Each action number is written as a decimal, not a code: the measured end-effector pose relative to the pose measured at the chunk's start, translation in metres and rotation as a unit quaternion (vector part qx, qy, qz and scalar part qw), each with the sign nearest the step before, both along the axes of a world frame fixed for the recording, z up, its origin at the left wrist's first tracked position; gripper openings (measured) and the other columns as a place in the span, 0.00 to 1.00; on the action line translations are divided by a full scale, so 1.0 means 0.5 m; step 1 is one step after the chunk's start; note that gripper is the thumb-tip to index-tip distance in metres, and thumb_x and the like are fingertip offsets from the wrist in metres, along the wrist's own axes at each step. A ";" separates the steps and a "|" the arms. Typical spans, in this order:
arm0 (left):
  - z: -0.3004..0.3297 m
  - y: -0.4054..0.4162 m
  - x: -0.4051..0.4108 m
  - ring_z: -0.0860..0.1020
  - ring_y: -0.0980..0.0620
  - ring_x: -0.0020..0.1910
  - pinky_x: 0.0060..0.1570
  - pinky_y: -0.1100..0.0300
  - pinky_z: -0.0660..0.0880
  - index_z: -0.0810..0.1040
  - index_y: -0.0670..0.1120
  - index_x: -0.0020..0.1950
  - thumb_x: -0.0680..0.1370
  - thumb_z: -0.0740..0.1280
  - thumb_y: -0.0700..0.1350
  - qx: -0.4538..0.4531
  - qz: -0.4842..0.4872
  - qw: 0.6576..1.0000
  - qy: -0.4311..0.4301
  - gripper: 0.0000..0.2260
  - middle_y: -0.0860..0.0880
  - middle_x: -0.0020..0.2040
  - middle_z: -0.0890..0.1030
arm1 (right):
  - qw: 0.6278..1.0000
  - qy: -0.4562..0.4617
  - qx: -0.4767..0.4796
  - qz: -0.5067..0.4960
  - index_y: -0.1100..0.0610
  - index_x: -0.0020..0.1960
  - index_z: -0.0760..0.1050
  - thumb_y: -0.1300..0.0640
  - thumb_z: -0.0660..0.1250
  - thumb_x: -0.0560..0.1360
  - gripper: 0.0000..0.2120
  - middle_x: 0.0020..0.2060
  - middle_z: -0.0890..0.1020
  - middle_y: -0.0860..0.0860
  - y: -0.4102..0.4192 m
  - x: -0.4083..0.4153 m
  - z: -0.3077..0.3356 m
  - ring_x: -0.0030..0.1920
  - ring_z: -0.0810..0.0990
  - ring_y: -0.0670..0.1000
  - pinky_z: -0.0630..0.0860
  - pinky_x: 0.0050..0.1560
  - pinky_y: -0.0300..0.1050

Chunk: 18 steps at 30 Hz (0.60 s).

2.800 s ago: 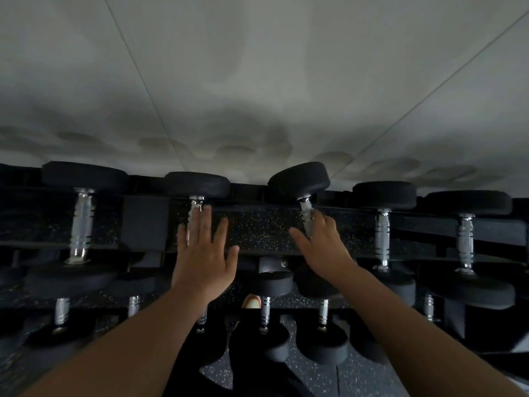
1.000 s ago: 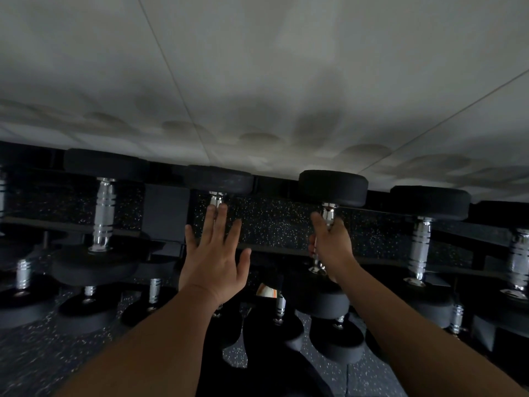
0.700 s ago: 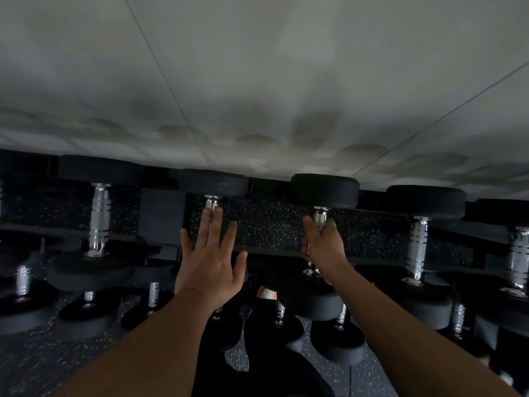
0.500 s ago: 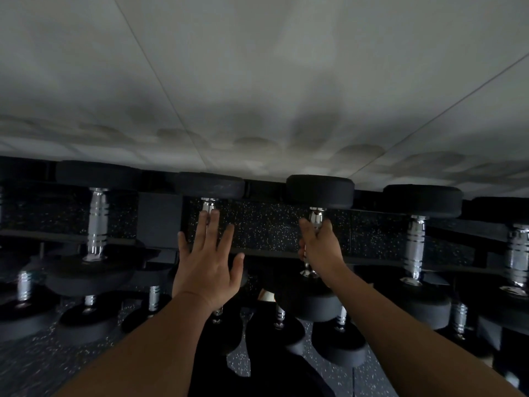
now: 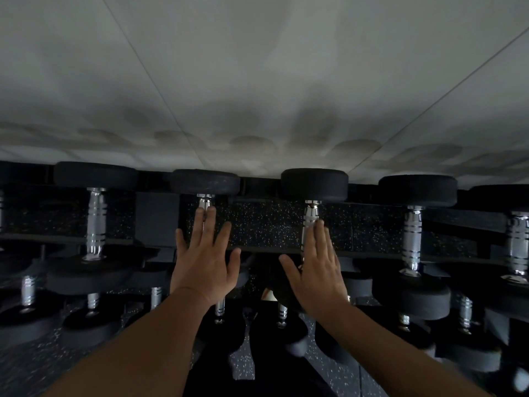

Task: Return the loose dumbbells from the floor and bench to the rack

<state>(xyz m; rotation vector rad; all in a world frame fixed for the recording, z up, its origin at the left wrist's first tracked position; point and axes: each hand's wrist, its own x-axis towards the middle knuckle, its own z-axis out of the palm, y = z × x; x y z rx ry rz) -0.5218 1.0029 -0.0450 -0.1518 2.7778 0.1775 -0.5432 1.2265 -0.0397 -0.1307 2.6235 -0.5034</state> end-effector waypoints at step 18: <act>0.038 0.002 0.036 0.39 0.47 0.79 0.76 0.41 0.44 0.50 0.49 0.80 0.81 0.48 0.60 0.038 -0.001 0.999 0.027 0.30 0.44 0.81 0.43 | 0.994 0.014 0.095 0.053 0.60 0.81 0.39 0.30 0.46 0.78 0.45 0.80 0.40 0.57 -0.021 0.032 0.045 0.80 0.40 0.57 0.44 0.79 0.55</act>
